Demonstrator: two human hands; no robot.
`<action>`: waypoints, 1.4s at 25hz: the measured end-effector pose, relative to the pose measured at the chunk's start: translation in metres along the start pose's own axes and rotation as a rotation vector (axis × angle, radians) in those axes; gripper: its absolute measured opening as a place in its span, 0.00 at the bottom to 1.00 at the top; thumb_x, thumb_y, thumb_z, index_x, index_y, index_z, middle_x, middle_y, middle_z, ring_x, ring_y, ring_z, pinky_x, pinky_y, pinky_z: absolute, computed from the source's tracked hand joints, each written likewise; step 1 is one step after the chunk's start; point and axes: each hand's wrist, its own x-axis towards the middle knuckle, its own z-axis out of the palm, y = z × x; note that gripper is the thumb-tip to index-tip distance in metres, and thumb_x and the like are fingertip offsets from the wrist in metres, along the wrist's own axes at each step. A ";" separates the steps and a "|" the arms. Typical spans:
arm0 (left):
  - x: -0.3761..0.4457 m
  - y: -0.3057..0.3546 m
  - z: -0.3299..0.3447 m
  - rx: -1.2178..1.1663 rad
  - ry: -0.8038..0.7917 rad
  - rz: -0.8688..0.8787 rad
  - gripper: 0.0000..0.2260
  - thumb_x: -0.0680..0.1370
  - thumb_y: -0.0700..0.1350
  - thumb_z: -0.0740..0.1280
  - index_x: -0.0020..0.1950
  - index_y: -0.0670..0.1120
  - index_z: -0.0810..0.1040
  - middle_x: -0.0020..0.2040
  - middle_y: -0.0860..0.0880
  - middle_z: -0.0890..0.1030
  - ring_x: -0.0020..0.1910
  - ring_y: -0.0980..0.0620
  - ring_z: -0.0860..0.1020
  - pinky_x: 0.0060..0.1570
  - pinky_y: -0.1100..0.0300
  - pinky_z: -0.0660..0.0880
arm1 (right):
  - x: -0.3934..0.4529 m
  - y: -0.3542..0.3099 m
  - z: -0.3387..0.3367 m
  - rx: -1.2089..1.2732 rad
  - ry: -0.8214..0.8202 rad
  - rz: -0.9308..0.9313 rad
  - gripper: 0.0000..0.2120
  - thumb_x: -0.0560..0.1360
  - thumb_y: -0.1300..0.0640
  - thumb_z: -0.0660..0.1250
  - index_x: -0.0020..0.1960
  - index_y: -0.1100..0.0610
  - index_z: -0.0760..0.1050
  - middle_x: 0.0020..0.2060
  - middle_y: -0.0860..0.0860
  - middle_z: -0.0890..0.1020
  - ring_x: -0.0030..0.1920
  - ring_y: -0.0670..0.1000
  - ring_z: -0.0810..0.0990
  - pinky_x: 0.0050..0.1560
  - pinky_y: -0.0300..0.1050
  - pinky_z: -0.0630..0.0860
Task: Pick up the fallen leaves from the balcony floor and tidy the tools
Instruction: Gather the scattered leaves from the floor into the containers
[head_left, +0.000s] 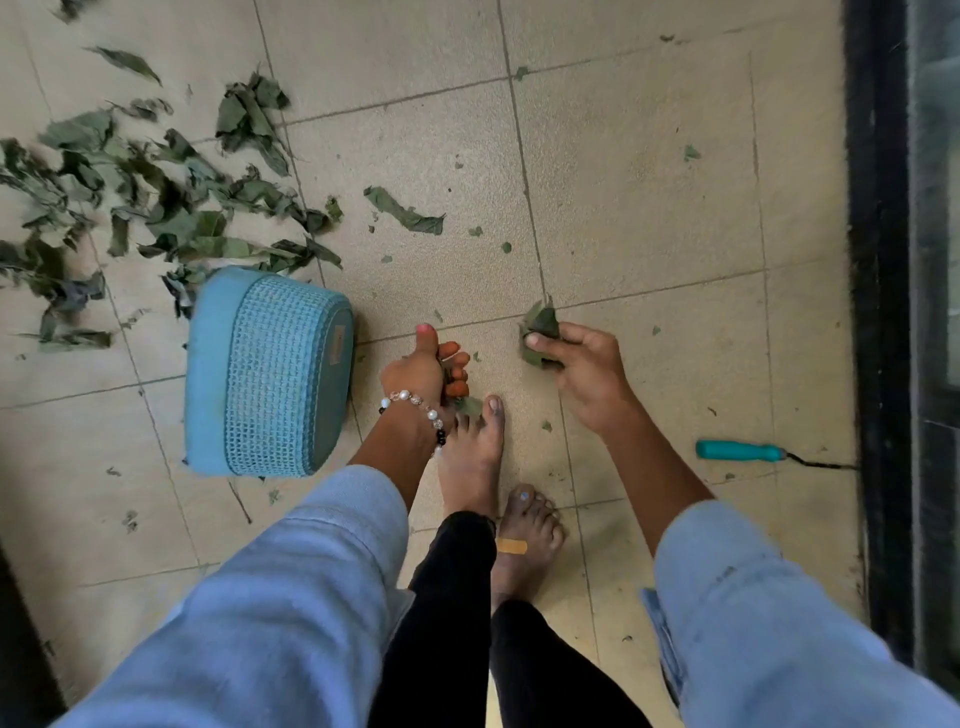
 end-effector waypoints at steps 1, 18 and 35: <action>-0.017 0.007 0.002 -0.119 -0.014 0.001 0.19 0.82 0.55 0.59 0.40 0.41 0.73 0.25 0.46 0.78 0.18 0.56 0.69 0.16 0.68 0.61 | -0.024 -0.014 0.013 0.125 -0.057 0.045 0.09 0.73 0.73 0.65 0.49 0.64 0.79 0.40 0.54 0.84 0.43 0.49 0.83 0.52 0.42 0.78; -0.461 0.187 0.052 -0.244 -0.300 0.287 0.16 0.83 0.51 0.59 0.43 0.43 0.79 0.40 0.44 0.82 0.42 0.47 0.80 0.46 0.57 0.77 | -0.333 -0.355 0.185 -0.030 0.202 -0.295 0.17 0.65 0.50 0.63 0.47 0.61 0.77 0.43 0.58 0.83 0.47 0.60 0.81 0.52 0.62 0.78; -0.362 0.345 0.381 -0.183 -0.368 0.075 0.30 0.78 0.69 0.48 0.56 0.46 0.77 0.47 0.45 0.82 0.49 0.46 0.80 0.60 0.52 0.74 | -0.065 -0.579 0.077 -0.134 -0.004 -0.285 0.06 0.71 0.62 0.70 0.41 0.51 0.78 0.43 0.56 0.83 0.48 0.54 0.81 0.55 0.52 0.77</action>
